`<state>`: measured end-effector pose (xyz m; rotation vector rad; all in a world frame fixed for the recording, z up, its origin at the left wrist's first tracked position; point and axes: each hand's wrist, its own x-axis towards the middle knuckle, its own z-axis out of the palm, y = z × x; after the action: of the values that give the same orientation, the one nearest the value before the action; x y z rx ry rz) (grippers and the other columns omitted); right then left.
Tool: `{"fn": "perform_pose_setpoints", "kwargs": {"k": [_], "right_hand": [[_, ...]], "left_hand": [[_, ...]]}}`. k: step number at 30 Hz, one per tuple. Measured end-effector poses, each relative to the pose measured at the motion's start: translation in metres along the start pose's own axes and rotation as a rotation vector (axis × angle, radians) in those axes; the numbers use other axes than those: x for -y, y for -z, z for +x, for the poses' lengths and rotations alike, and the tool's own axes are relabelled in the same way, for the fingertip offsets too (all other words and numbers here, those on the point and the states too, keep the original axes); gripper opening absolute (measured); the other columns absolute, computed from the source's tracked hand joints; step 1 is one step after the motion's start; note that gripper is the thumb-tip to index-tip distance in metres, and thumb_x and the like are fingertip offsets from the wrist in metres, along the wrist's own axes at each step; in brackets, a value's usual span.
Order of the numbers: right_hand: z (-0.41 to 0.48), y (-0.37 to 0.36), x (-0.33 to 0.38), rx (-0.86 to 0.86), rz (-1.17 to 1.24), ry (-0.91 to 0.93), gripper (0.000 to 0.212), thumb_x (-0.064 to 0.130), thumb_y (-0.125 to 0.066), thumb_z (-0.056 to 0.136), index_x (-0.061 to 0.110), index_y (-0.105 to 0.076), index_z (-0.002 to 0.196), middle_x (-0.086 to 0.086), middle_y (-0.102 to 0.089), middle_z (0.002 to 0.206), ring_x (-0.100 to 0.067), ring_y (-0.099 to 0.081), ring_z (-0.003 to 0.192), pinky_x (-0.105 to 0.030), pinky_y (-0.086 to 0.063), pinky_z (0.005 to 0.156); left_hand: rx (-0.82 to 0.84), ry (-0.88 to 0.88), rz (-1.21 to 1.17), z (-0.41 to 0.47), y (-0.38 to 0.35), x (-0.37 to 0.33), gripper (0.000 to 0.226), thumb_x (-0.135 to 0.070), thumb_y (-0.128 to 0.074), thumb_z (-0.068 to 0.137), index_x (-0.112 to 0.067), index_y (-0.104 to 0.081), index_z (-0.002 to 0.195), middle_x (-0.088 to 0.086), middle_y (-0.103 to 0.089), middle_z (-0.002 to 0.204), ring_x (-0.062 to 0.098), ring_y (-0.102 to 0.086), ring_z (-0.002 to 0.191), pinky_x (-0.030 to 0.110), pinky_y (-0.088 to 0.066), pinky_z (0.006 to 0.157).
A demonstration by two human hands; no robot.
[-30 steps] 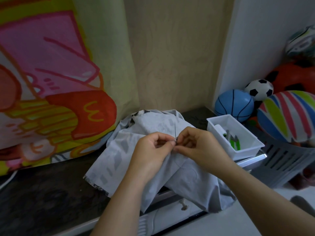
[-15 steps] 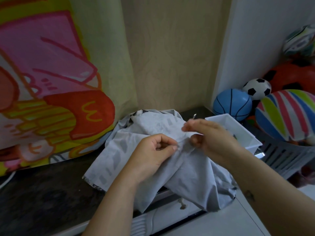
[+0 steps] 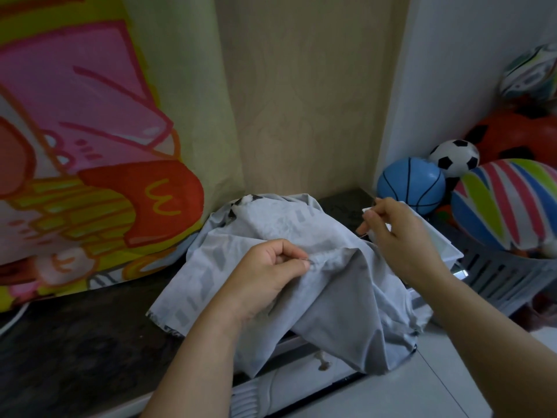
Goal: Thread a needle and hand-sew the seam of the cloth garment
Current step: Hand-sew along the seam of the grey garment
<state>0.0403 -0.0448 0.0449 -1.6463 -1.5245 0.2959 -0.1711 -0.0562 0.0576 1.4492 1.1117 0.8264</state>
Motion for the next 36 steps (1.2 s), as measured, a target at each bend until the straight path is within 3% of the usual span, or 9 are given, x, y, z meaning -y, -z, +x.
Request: {"fn": "perform_pose_setpoints", "kwargs": {"k": [4,8,11,14,20,24,27,31,36], "right_hand": [[-0.004,0.002,0.01,0.017,0.077,-0.016,0.022,0.028,-0.046,0.097,0.013,-0.06,0.091,0.019,-0.058,0.076,-0.006,-0.057,0.08,-0.013,-0.038,0.062],[-0.016,-0.007,0.036,0.237,0.195,0.086,0.016,0.028,-0.048,0.096,0.019,-0.059,0.09,0.021,-0.064,0.077,0.007,-0.056,0.077,-0.01,-0.042,0.064],[-0.025,-0.02,0.04,0.325,0.079,0.193,0.015,0.025,-0.049,0.096,0.014,-0.057,0.091,0.002,-0.064,0.076,-0.007,-0.054,0.073,-0.022,-0.04,0.064],[-0.024,-0.022,0.036,0.347,0.015,0.196,0.016,0.025,-0.048,0.097,0.011,-0.056,0.093,-0.005,-0.064,0.077,-0.011,-0.054,0.07,-0.028,-0.042,0.067],[-0.02,-0.011,0.033,0.407,-0.056,0.161,0.012,0.031,-0.046,0.097,0.024,-0.055,0.091,0.006,-0.062,0.08,-0.007,-0.056,0.074,-0.019,-0.043,0.068],[-0.018,-0.004,0.032,0.489,-0.08,0.138,0.011,0.031,-0.048,0.096,0.032,-0.056,0.09,0.01,-0.064,0.086,-0.004,-0.057,0.078,-0.018,-0.046,0.071],[-0.013,0.006,0.033,0.584,-0.122,0.144,0.012,0.028,-0.051,0.095,0.035,-0.06,0.091,0.016,-0.063,0.091,0.003,-0.056,0.083,-0.009,-0.044,0.075],[-0.01,0.008,0.034,0.677,-0.244,0.16,0.016,0.026,-0.055,0.093,0.036,-0.066,0.099,0.016,-0.063,0.104,-0.003,-0.058,0.093,-0.019,-0.047,0.089],[-0.009,0.007,0.035,0.674,-0.298,0.196,0.017,0.026,-0.056,0.093,0.033,-0.069,0.102,0.016,-0.065,0.105,-0.002,-0.058,0.092,-0.019,-0.048,0.09]], "left_hand": [[0.015,0.0,0.009,0.001,0.001,0.002,0.013,-0.009,-0.066,0.085,-0.018,-0.066,0.076,-0.011,-0.062,0.059,-0.002,-0.055,0.058,0.009,-0.042,0.056],[0.009,-0.014,0.024,0.002,0.002,0.003,0.01,-0.011,-0.068,0.085,-0.019,-0.067,0.078,-0.01,-0.066,0.064,0.0,-0.059,0.066,0.012,-0.045,0.064],[0.012,-0.045,0.015,0.002,0.001,0.004,0.009,-0.01,-0.068,0.085,-0.018,-0.068,0.081,-0.011,-0.067,0.066,-0.001,-0.061,0.068,0.012,-0.046,0.066],[0.005,-0.089,0.063,0.001,0.002,0.006,0.013,-0.008,-0.069,0.084,-0.02,-0.069,0.081,-0.012,-0.069,0.069,-0.001,-0.063,0.071,0.011,-0.048,0.068],[-0.004,-0.136,0.321,0.0,0.001,0.011,0.021,-0.018,-0.069,0.086,-0.038,-0.067,0.086,-0.019,-0.067,0.072,-0.01,-0.061,0.071,0.007,-0.045,0.068],[-0.013,-0.143,0.389,-0.001,0.003,0.009,0.017,-0.021,-0.069,0.087,-0.037,-0.068,0.079,-0.02,-0.068,0.078,-0.009,-0.061,0.077,0.005,-0.043,0.069],[-0.021,-0.136,0.369,-0.002,0.006,0.007,0.016,-0.021,-0.069,0.086,-0.036,-0.068,0.079,-0.018,-0.069,0.08,-0.005,-0.063,0.08,0.006,-0.044,0.067],[-0.018,-0.13,0.378,-0.005,0.005,0.006,0.017,-0.021,-0.07,0.085,-0.036,-0.067,0.077,-0.018,-0.068,0.077,-0.006,-0.062,0.077,0.005,-0.044,0.064],[-0.003,-0.102,0.364,-0.004,0.004,0.006,0.019,-0.02,-0.071,0.084,-0.035,-0.067,0.074,-0.015,-0.068,0.075,-0.001,-0.063,0.075,0.011,-0.048,0.065]]}}
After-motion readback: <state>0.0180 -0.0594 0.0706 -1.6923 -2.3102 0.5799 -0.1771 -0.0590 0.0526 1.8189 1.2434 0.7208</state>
